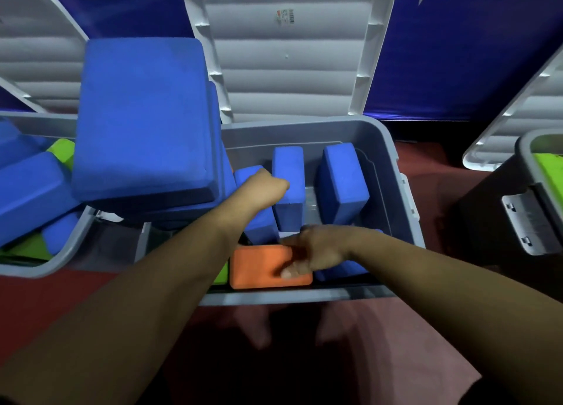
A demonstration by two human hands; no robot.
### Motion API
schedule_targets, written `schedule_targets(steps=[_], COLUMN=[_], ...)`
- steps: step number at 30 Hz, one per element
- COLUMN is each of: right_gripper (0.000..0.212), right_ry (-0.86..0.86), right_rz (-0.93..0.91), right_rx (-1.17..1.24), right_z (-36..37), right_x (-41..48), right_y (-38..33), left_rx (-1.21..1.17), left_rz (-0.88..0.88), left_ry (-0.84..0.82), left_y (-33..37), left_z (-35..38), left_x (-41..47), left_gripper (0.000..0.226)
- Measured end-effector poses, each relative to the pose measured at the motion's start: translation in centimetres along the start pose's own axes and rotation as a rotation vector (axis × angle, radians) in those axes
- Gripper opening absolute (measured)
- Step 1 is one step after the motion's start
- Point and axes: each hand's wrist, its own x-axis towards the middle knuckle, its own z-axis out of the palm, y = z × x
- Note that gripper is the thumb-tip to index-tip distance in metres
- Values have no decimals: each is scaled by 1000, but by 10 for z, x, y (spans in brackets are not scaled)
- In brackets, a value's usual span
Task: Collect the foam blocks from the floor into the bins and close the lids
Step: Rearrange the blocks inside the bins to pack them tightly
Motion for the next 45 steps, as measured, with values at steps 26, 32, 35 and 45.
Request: schedule_targets(steps=[26, 32, 35, 45], right_gripper=[59, 53, 52, 53], right_ry=[570, 616, 613, 495], right_rz=[242, 178, 168, 206], right_rx=[883, 849, 838, 1438], right_z=[-5, 5, 4, 0], right_x=[67, 73, 75, 106], right_y=[49, 46, 48, 32], left_rx=[230, 182, 239, 477], left_rz=[112, 66, 218, 341], left_ry=[197, 160, 209, 172], left_y=[-21, -27, -38, -54], left_z=[41, 41, 48, 53], left_x=[43, 60, 59, 58], left_gripper=[86, 71, 64, 63])
